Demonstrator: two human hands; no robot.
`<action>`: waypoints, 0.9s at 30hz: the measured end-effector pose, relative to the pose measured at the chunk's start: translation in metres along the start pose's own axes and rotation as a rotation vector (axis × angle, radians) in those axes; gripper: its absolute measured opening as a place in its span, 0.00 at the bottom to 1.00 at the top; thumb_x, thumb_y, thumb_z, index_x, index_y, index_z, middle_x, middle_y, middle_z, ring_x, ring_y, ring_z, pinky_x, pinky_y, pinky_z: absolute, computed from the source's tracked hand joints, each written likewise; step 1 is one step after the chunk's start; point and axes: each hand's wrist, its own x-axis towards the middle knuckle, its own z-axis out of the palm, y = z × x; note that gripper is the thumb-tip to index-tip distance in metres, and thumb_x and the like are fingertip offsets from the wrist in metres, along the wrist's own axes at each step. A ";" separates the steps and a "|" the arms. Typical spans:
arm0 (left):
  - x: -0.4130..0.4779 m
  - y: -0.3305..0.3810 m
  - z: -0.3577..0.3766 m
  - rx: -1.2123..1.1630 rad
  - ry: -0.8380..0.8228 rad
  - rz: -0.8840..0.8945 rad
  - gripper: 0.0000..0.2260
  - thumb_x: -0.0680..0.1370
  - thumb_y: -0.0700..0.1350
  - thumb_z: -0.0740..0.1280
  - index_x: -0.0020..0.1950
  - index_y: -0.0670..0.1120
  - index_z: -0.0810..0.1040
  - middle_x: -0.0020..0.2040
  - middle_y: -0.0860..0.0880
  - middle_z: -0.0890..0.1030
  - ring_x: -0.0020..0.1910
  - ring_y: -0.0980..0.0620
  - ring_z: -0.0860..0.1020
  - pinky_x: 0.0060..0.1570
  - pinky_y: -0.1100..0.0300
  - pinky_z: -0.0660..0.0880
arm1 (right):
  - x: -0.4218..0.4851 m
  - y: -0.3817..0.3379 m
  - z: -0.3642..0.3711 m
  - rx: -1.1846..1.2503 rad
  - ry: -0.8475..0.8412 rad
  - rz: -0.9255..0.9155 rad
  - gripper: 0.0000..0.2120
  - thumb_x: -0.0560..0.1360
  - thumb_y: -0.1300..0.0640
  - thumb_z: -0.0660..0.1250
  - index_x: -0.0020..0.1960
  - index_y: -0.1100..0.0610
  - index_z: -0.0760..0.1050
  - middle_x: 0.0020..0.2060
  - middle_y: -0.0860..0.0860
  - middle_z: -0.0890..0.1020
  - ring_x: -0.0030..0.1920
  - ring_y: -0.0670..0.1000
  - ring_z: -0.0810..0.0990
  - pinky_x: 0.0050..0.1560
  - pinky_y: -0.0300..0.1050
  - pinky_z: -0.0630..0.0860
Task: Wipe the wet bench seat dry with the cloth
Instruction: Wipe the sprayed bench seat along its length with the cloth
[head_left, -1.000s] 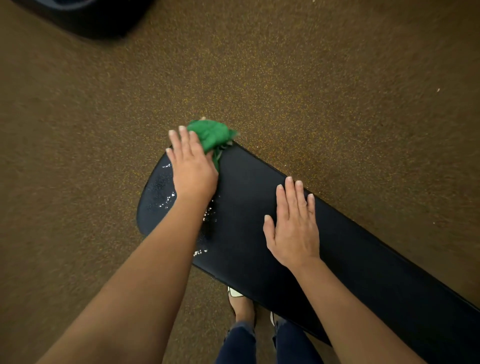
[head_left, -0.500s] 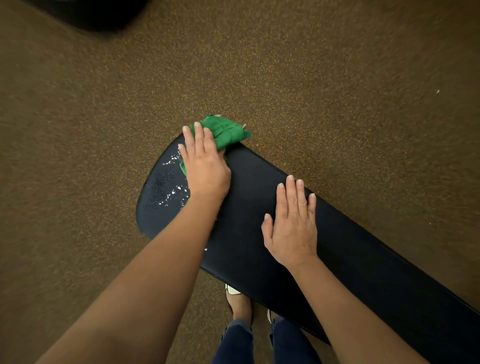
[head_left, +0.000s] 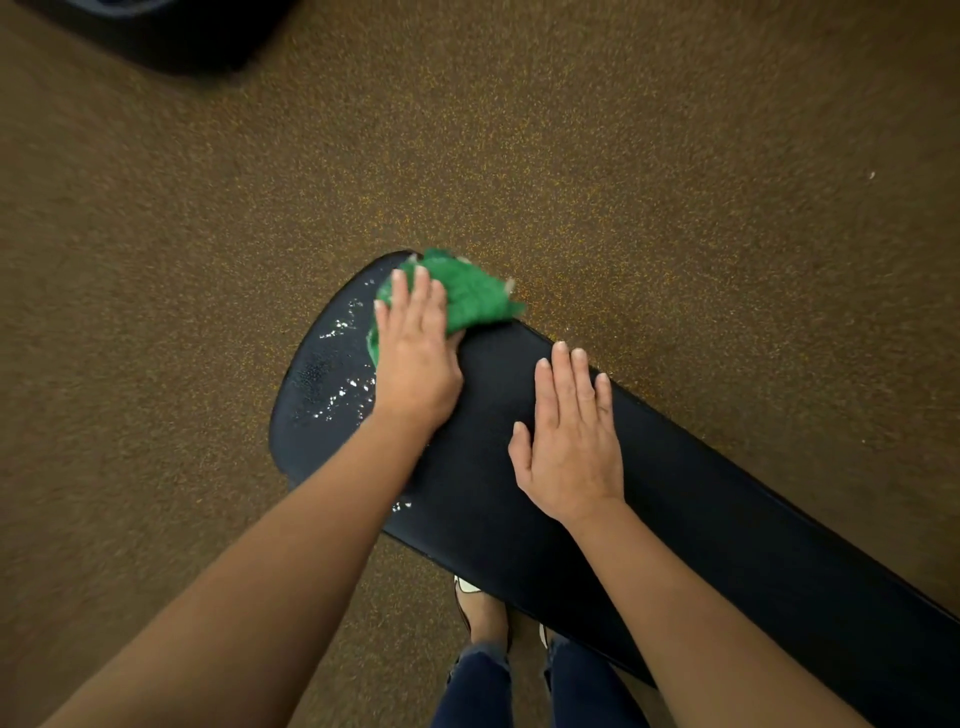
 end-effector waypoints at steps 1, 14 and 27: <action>-0.006 -0.003 -0.002 0.010 -0.046 0.099 0.24 0.78 0.44 0.57 0.72 0.35 0.63 0.75 0.37 0.61 0.75 0.36 0.53 0.72 0.41 0.47 | 0.000 0.000 0.000 -0.002 -0.002 -0.002 0.33 0.77 0.48 0.53 0.76 0.65 0.55 0.77 0.62 0.53 0.77 0.60 0.49 0.75 0.59 0.50; 0.030 -0.021 -0.029 0.063 -0.027 -0.096 0.25 0.81 0.49 0.57 0.74 0.37 0.61 0.77 0.41 0.57 0.77 0.42 0.48 0.74 0.45 0.44 | 0.000 0.000 -0.001 -0.011 -0.013 -0.003 0.33 0.77 0.48 0.53 0.77 0.65 0.53 0.77 0.62 0.52 0.77 0.60 0.48 0.75 0.60 0.50; 0.062 -0.026 -0.020 0.203 -0.040 -0.063 0.26 0.78 0.62 0.57 0.73 0.52 0.67 0.76 0.46 0.62 0.76 0.39 0.51 0.72 0.37 0.48 | 0.000 0.001 0.001 -0.005 0.010 -0.009 0.33 0.76 0.48 0.53 0.76 0.66 0.55 0.76 0.62 0.54 0.77 0.60 0.50 0.75 0.60 0.53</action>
